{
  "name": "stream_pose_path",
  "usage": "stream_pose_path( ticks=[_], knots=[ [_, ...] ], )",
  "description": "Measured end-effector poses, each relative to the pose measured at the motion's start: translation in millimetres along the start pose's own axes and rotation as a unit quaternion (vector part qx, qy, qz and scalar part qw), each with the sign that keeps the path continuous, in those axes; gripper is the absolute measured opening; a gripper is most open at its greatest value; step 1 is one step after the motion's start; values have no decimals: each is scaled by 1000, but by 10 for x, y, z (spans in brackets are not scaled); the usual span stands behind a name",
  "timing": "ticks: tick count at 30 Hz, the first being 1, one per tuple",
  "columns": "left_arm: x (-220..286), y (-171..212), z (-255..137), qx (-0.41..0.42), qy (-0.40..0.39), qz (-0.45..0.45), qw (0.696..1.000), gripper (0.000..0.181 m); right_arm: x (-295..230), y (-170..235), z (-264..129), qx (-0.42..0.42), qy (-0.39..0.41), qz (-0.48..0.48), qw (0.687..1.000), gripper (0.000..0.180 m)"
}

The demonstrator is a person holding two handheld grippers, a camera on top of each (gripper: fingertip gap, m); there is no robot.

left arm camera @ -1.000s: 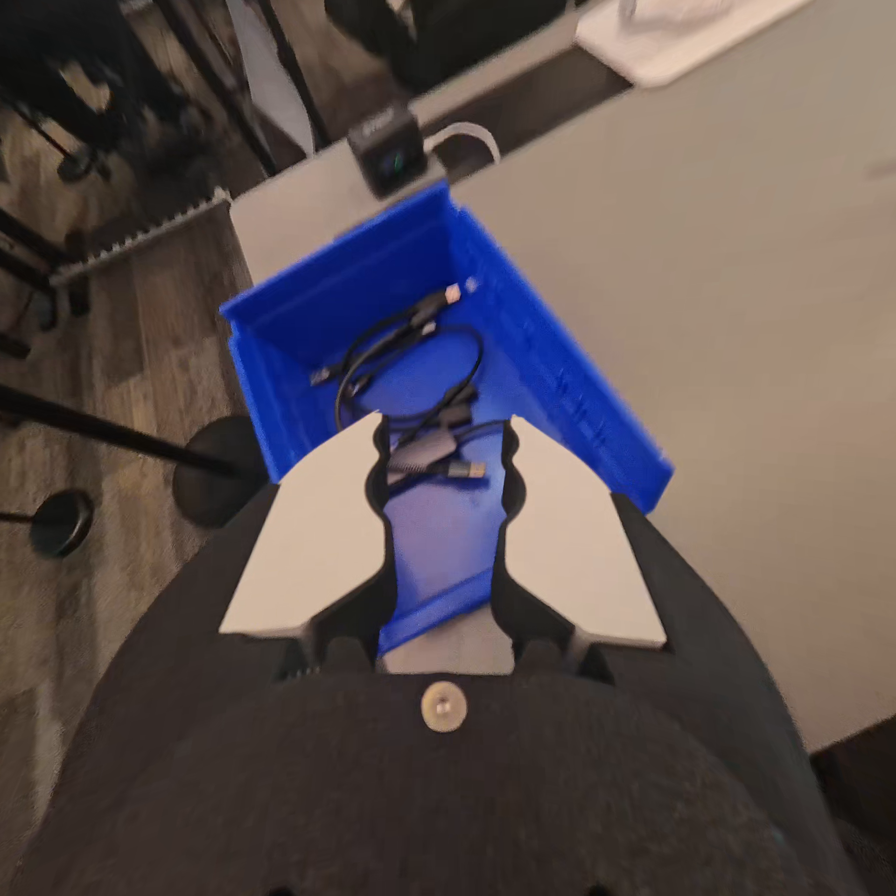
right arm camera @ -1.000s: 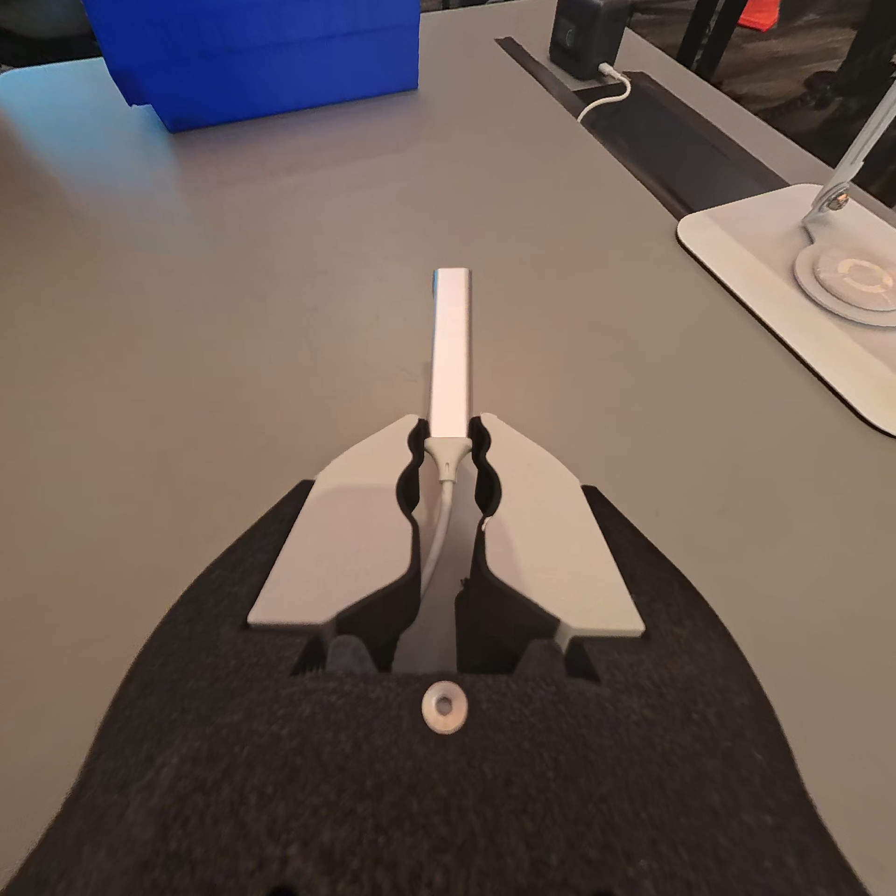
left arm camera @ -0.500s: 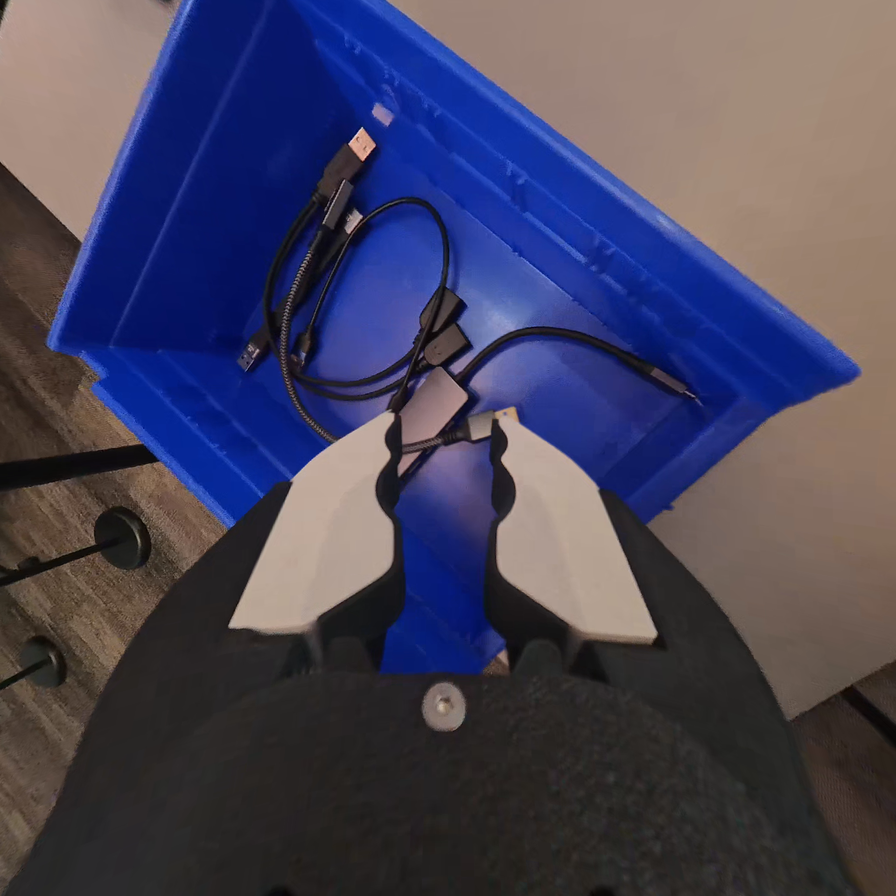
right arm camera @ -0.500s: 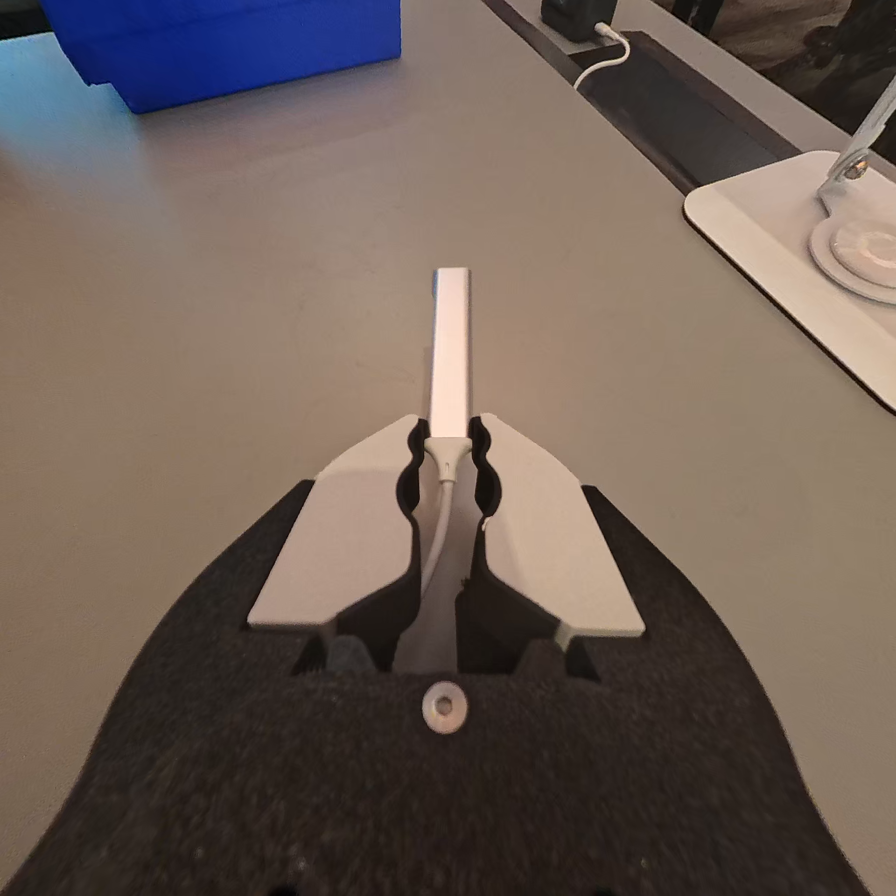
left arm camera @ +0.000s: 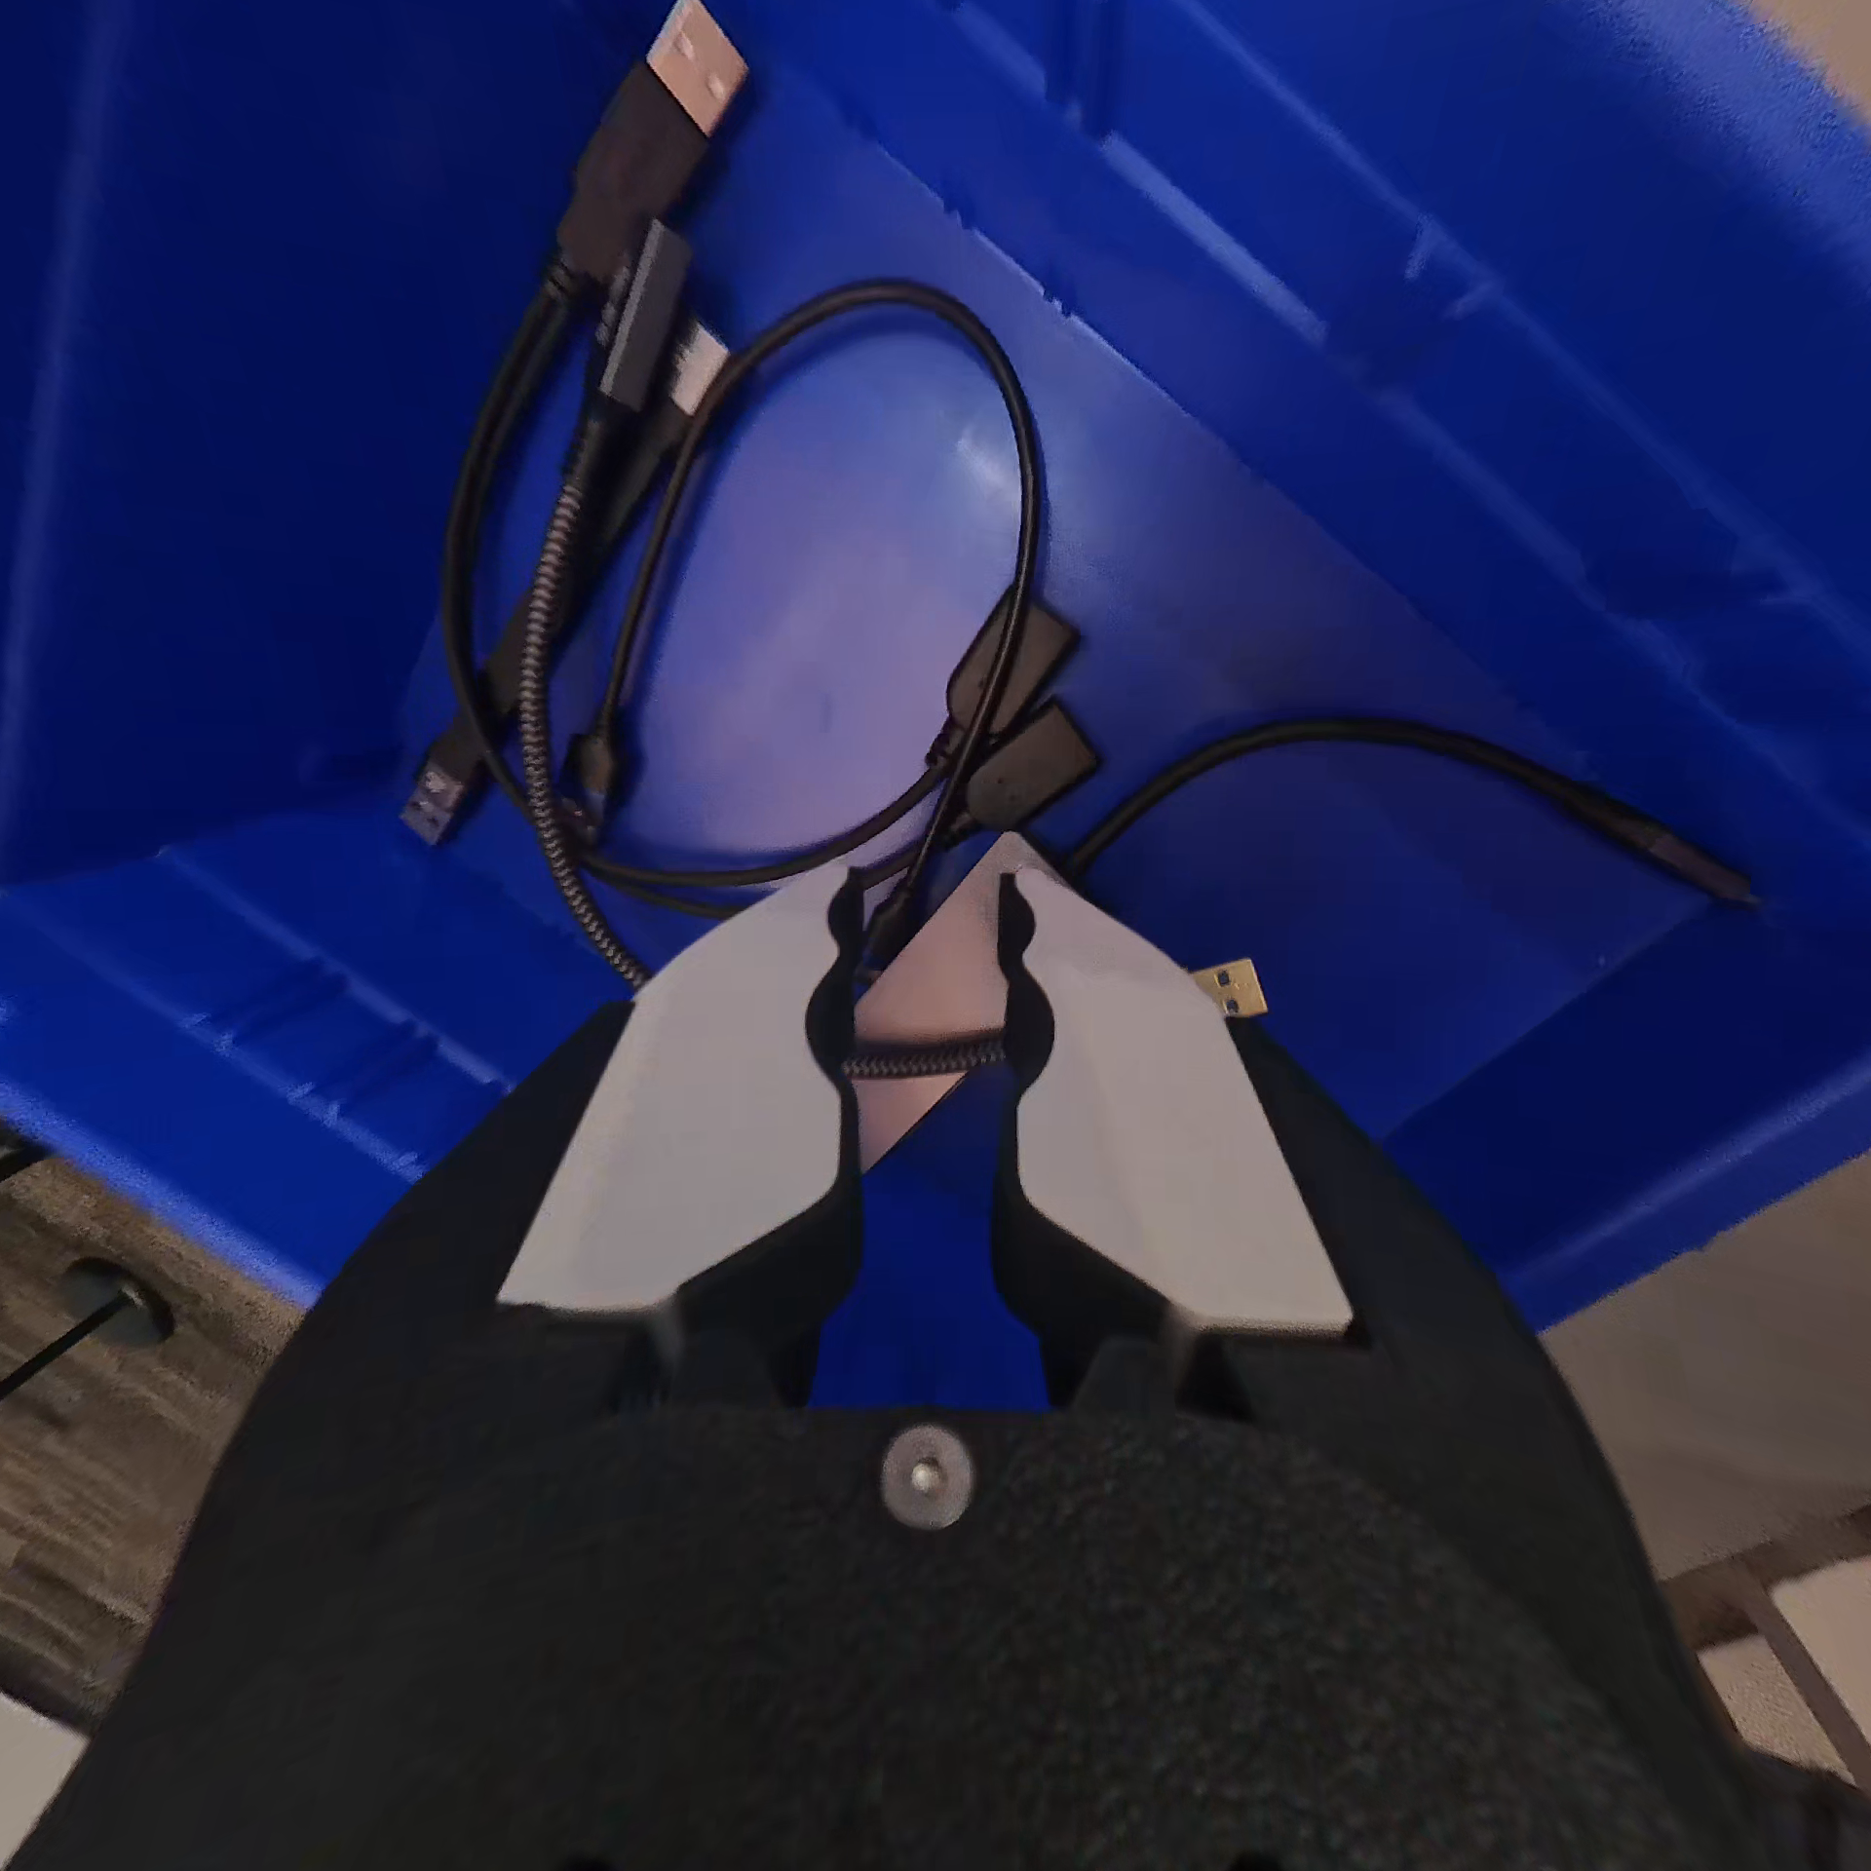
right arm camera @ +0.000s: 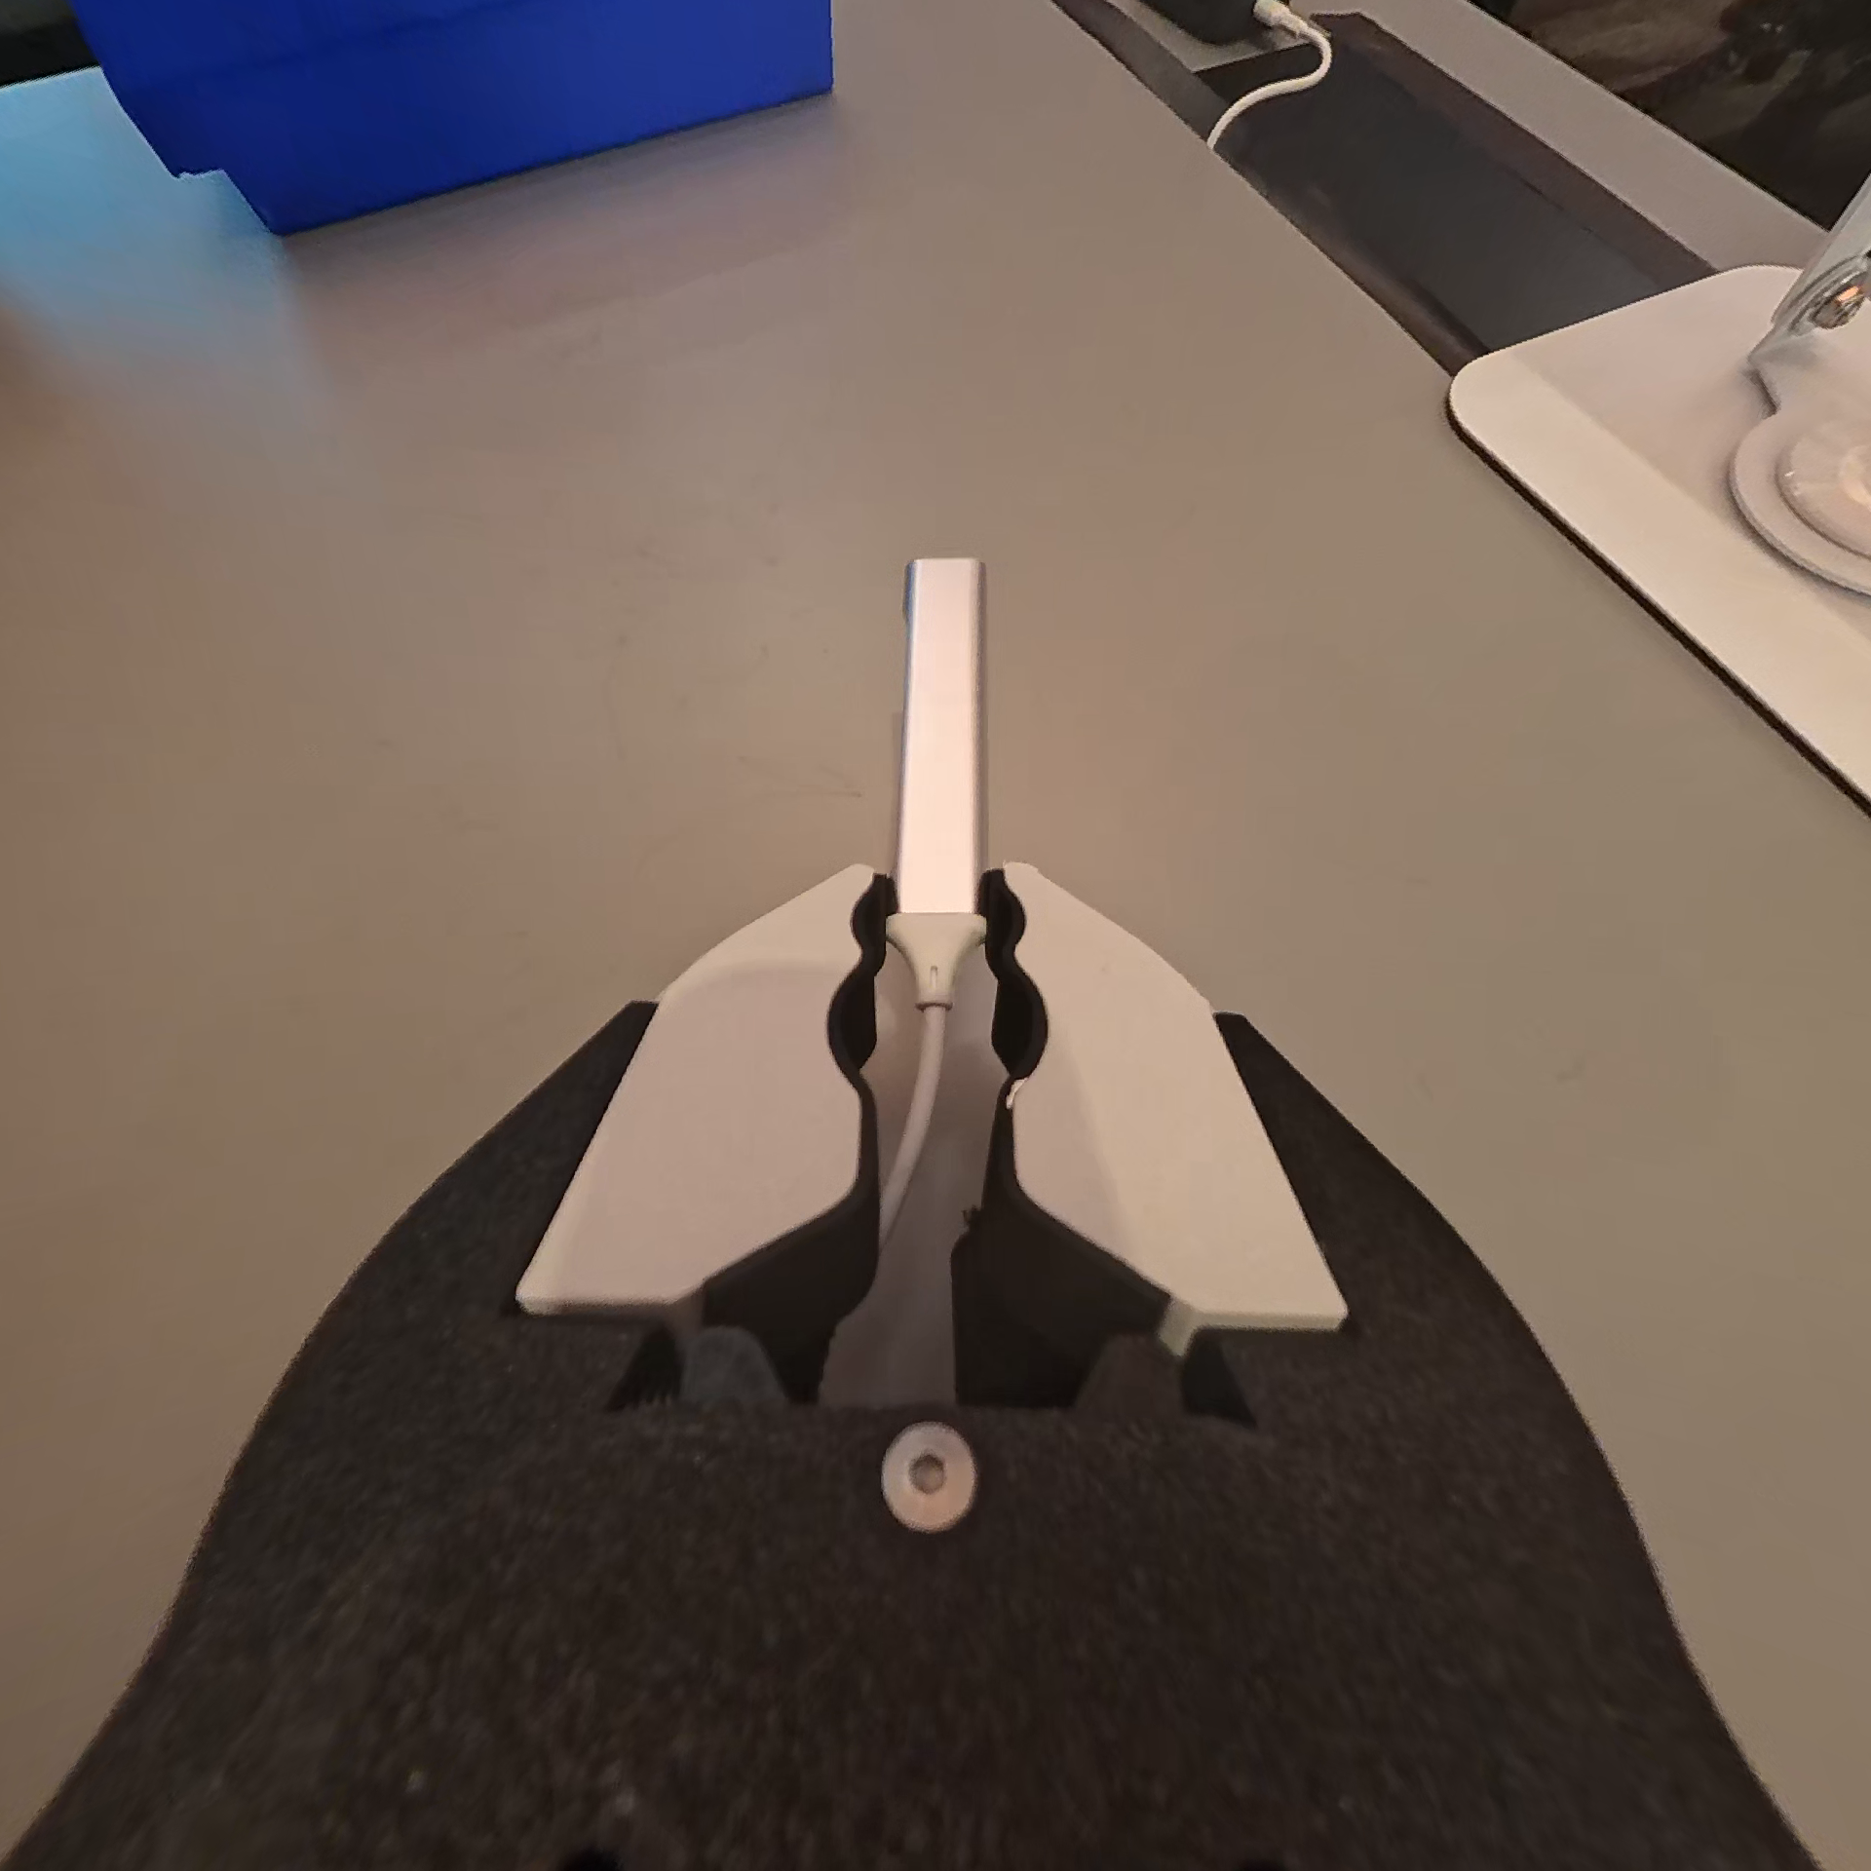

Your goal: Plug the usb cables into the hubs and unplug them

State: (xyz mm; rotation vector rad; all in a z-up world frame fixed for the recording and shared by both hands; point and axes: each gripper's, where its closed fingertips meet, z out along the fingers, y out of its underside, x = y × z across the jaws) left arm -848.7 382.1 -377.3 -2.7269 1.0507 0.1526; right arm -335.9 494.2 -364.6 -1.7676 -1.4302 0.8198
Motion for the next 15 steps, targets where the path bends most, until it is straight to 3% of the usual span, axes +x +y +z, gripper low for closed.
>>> stream_pose_path(
  ticks=[1, 9, 15],
  knots=[
    [5, 12, 53, -7, 4, 0, 1000, 25, -2, 3, 0, 0, -1, -1, 1000, 17],
    [-29, 80, 267, -38, 23, -6, 999, 19, -22, -14, -22, 6, -13, 2, 1000, 17],
    [-26, 85, 327, -56, 33, 7, 998, 4, 3, -22, -55, 12, -10, 4, 1000, 17]
  ],
)
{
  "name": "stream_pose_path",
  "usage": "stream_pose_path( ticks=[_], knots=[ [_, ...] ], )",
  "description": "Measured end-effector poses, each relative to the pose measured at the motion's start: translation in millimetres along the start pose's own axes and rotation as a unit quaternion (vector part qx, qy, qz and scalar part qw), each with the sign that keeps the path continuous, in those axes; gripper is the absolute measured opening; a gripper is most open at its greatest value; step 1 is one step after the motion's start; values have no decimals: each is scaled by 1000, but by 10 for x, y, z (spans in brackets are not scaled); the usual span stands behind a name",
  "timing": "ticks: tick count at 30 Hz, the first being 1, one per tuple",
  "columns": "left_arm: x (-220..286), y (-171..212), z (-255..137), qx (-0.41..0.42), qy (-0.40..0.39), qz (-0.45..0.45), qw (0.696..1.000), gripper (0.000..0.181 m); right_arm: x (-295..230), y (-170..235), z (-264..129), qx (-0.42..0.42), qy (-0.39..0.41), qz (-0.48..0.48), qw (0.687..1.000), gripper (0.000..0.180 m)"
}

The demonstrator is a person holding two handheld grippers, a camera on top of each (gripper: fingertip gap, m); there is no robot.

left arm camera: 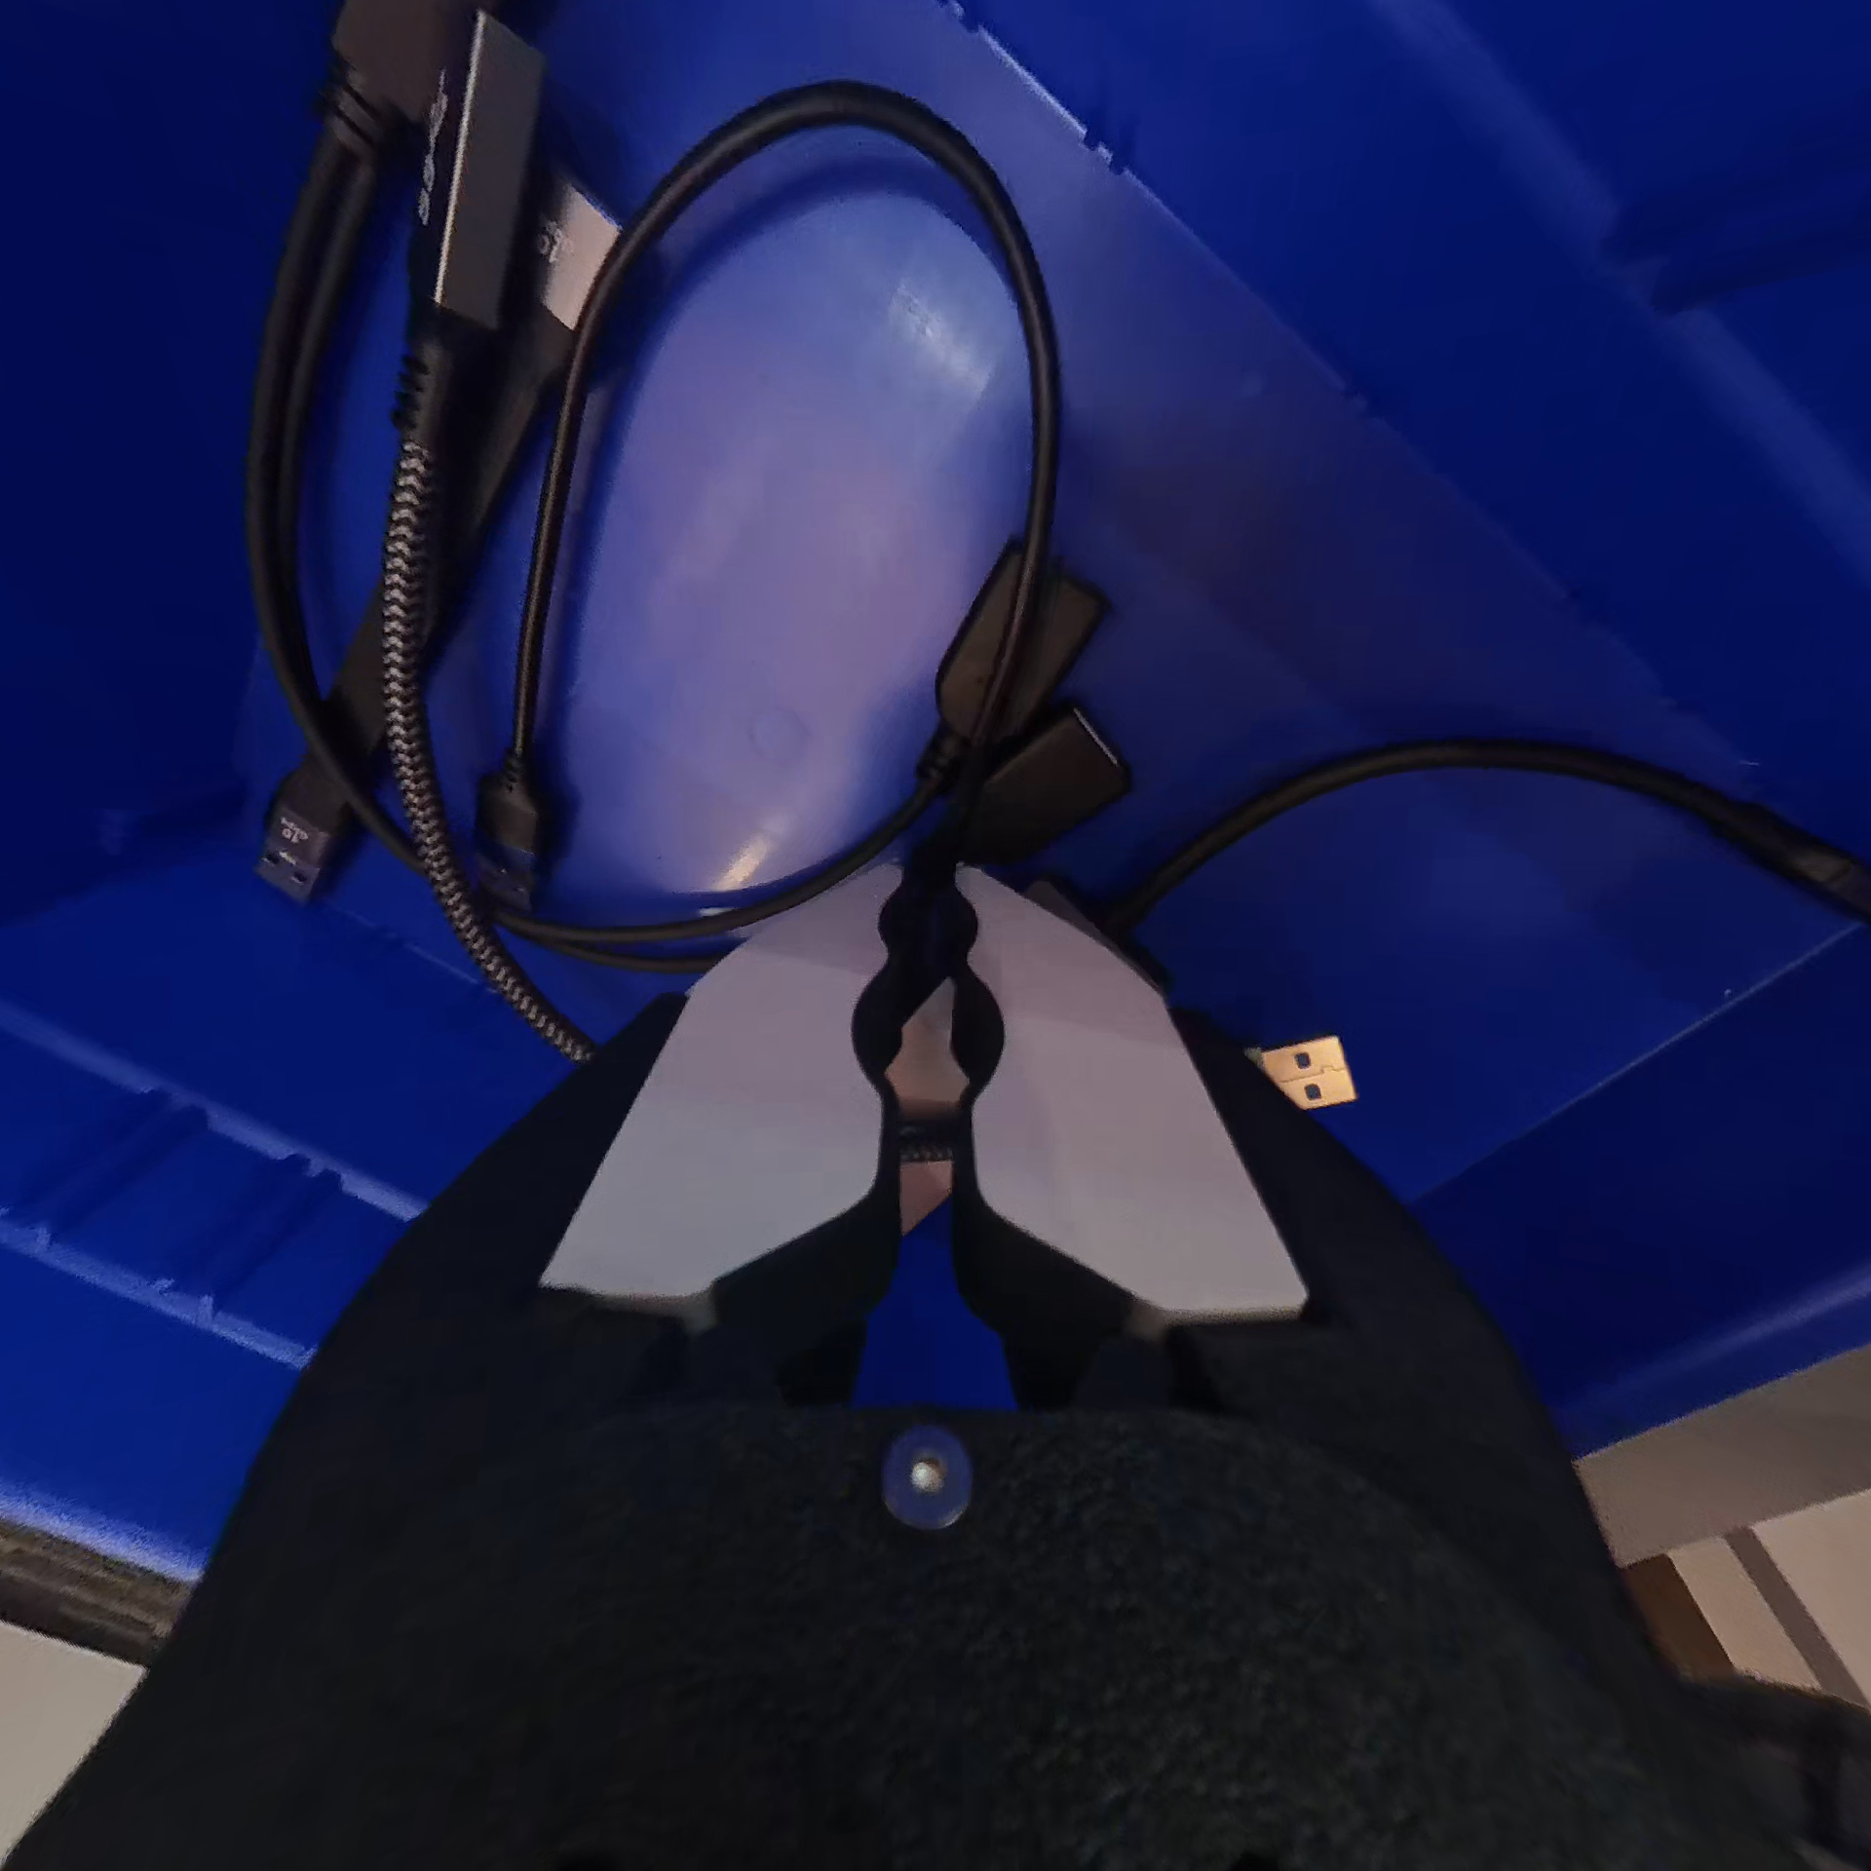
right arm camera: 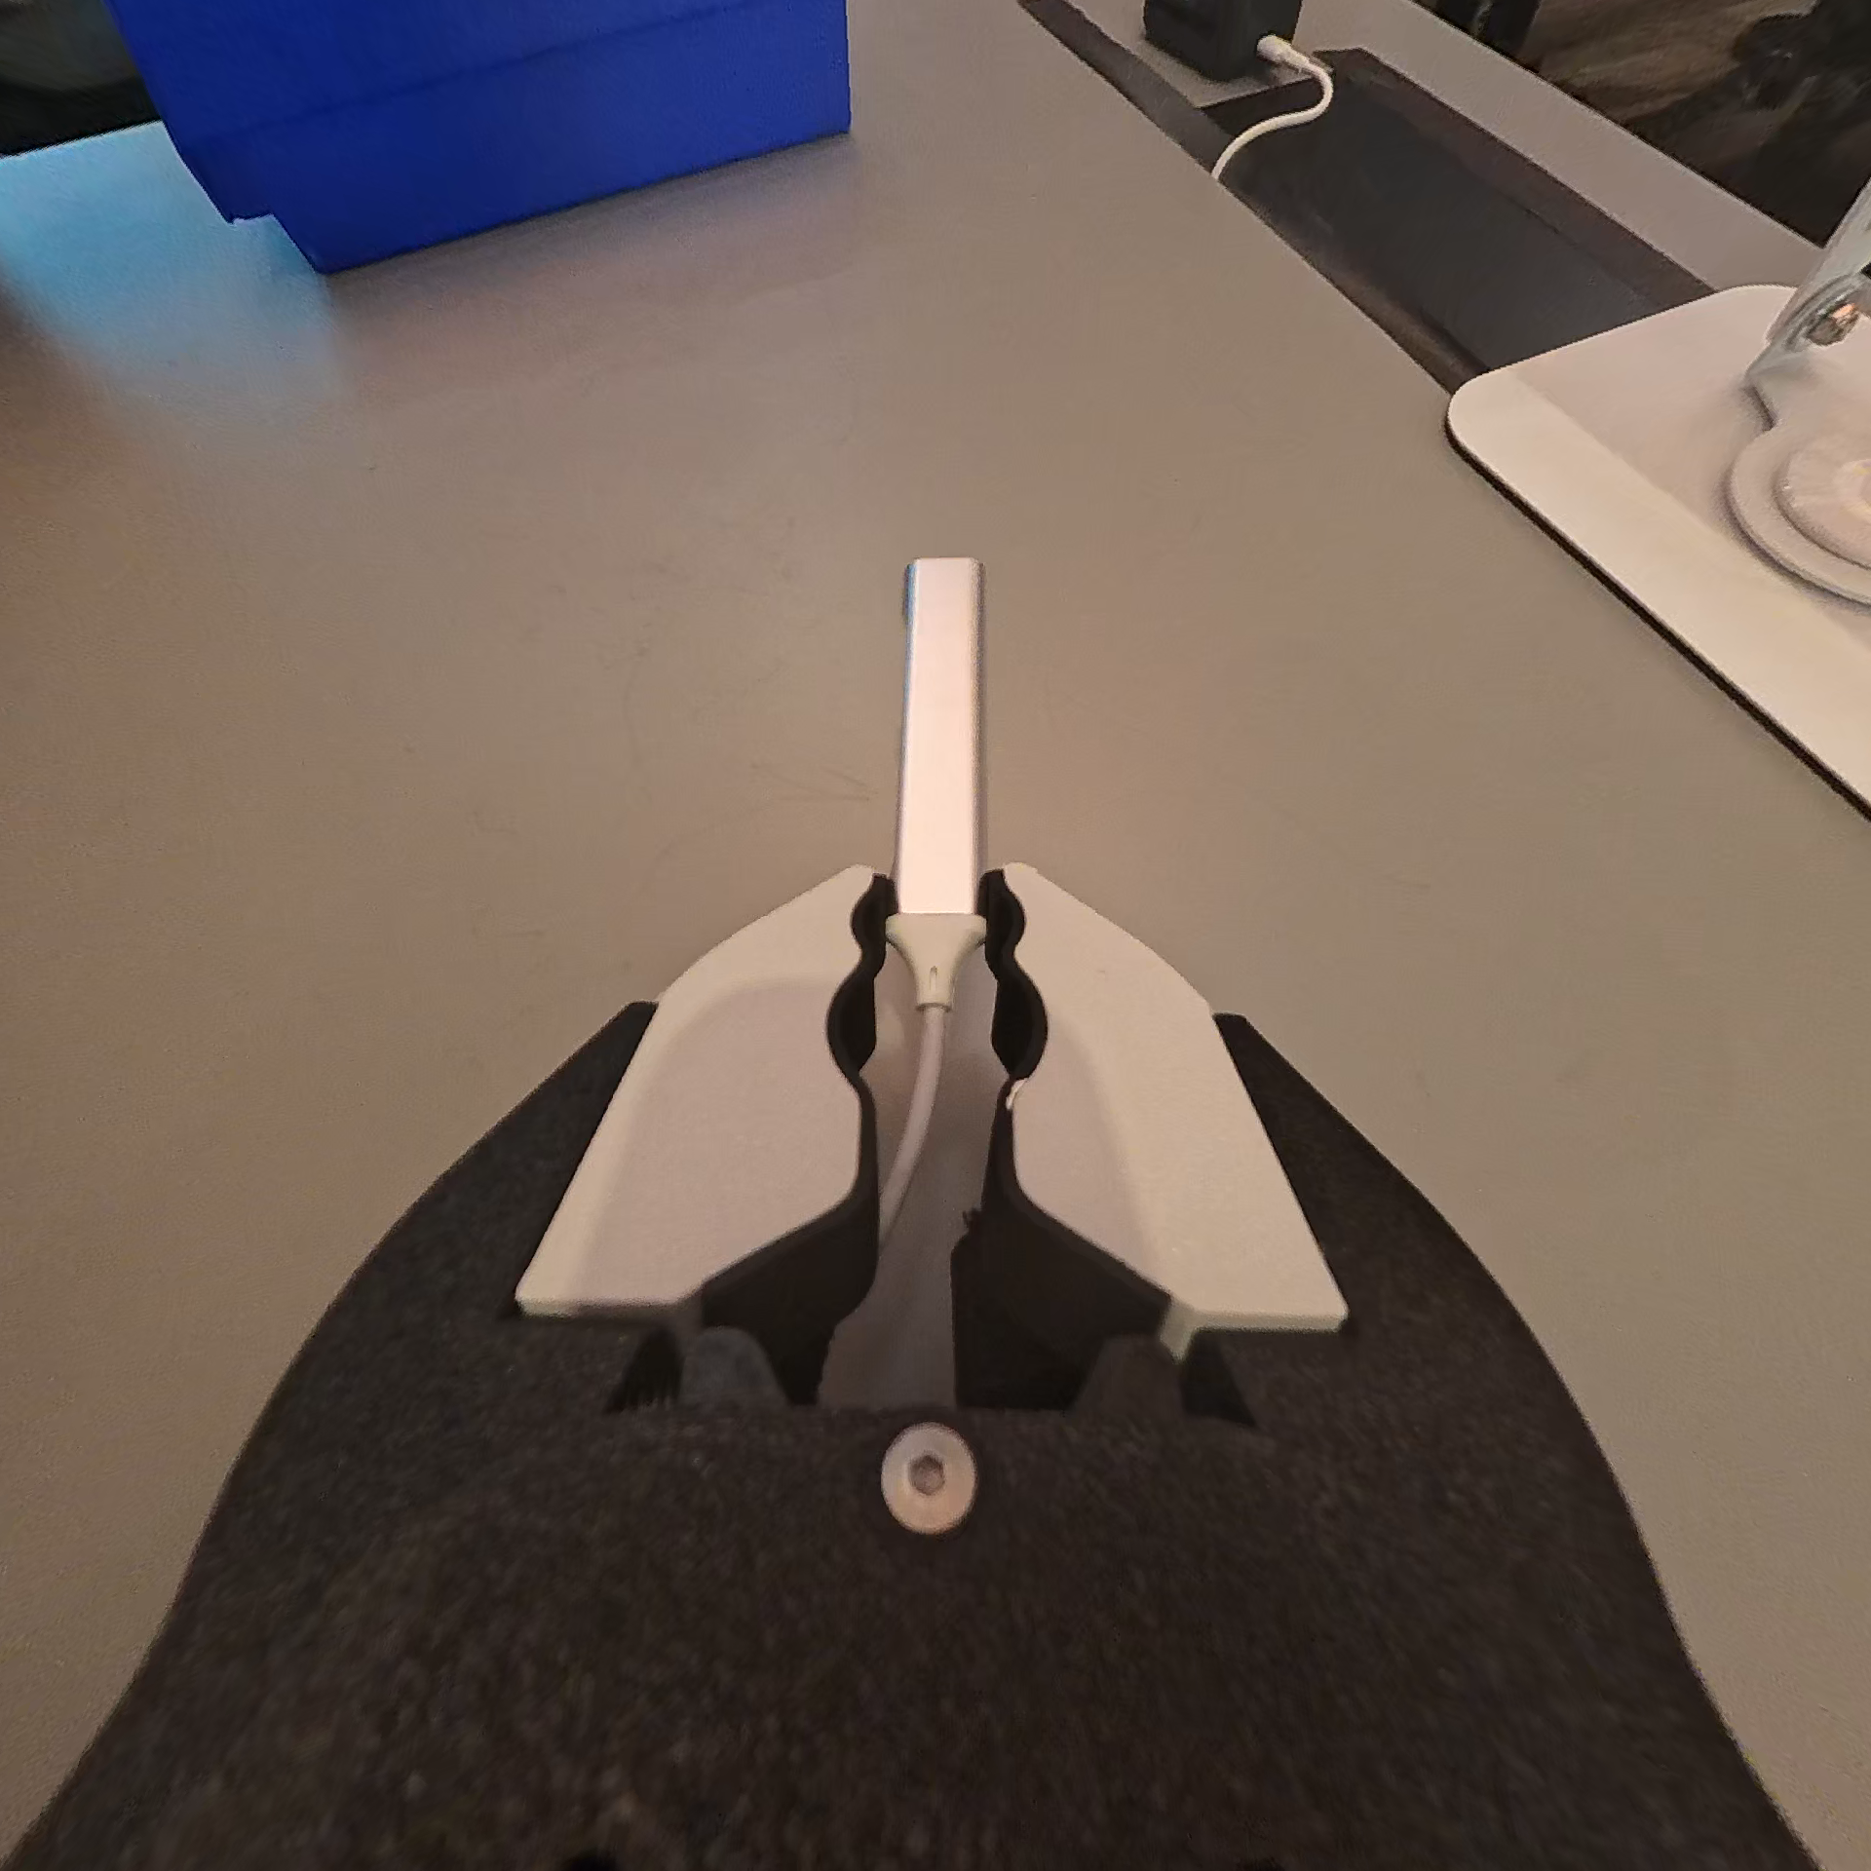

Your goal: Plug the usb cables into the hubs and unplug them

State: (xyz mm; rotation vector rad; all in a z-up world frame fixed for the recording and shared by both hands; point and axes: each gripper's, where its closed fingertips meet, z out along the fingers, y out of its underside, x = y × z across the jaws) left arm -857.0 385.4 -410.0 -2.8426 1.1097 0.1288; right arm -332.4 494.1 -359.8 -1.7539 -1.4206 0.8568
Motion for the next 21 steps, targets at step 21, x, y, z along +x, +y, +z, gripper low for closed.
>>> stream_pose_path(
  ticks=[21],
  knots=[
    [896, -777, -1826, 173, -74, -42, 981, 2, -181, -105, -121, 31, -14, -11, 999, 17]
  ],
)
